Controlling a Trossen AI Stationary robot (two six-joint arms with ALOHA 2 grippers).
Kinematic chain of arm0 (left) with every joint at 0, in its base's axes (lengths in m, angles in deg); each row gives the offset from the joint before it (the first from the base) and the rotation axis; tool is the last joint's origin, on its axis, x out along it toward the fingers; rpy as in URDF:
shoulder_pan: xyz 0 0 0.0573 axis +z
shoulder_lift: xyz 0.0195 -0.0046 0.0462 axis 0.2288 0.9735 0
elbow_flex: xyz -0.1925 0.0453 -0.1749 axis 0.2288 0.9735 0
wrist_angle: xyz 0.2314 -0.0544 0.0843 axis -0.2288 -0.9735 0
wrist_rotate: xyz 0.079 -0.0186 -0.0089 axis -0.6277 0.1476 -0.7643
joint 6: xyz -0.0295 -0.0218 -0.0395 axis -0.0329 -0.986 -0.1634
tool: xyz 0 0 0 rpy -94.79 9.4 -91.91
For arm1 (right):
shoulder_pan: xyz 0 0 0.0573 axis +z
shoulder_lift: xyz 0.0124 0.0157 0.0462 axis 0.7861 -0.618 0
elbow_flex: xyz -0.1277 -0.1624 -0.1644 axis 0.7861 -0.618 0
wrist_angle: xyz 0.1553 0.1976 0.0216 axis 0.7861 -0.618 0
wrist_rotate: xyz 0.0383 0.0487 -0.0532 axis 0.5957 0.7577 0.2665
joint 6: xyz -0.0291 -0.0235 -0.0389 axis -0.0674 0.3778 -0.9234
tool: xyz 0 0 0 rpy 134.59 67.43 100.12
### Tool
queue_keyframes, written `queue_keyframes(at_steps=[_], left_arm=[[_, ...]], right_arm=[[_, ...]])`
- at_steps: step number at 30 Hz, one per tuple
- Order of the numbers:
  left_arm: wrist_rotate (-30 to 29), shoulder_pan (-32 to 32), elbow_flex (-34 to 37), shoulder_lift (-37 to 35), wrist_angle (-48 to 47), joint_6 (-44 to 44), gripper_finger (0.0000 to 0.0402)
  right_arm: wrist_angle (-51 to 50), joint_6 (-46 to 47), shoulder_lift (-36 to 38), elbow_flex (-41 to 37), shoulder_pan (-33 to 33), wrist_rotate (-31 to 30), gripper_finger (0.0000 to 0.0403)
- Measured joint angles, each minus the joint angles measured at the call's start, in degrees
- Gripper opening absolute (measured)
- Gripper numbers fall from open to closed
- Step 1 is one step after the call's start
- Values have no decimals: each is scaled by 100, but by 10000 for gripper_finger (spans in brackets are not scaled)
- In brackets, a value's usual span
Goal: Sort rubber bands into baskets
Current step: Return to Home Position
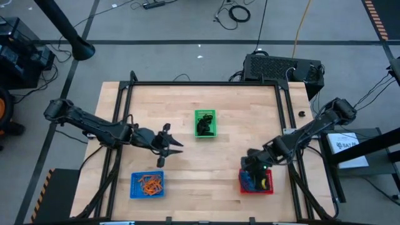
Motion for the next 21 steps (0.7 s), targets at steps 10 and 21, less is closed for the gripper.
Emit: queue_keyframes(at_steps=[10,21], left_arm=[[-1083,268,0,-942,-94,712,122],[-1085,695,58,-2780,-2012,690,122]], right_arm=[[1274,-2936,628,0,-1363,-860,91],[1012,-3968,1942,-181,-2578,-1274,91]])
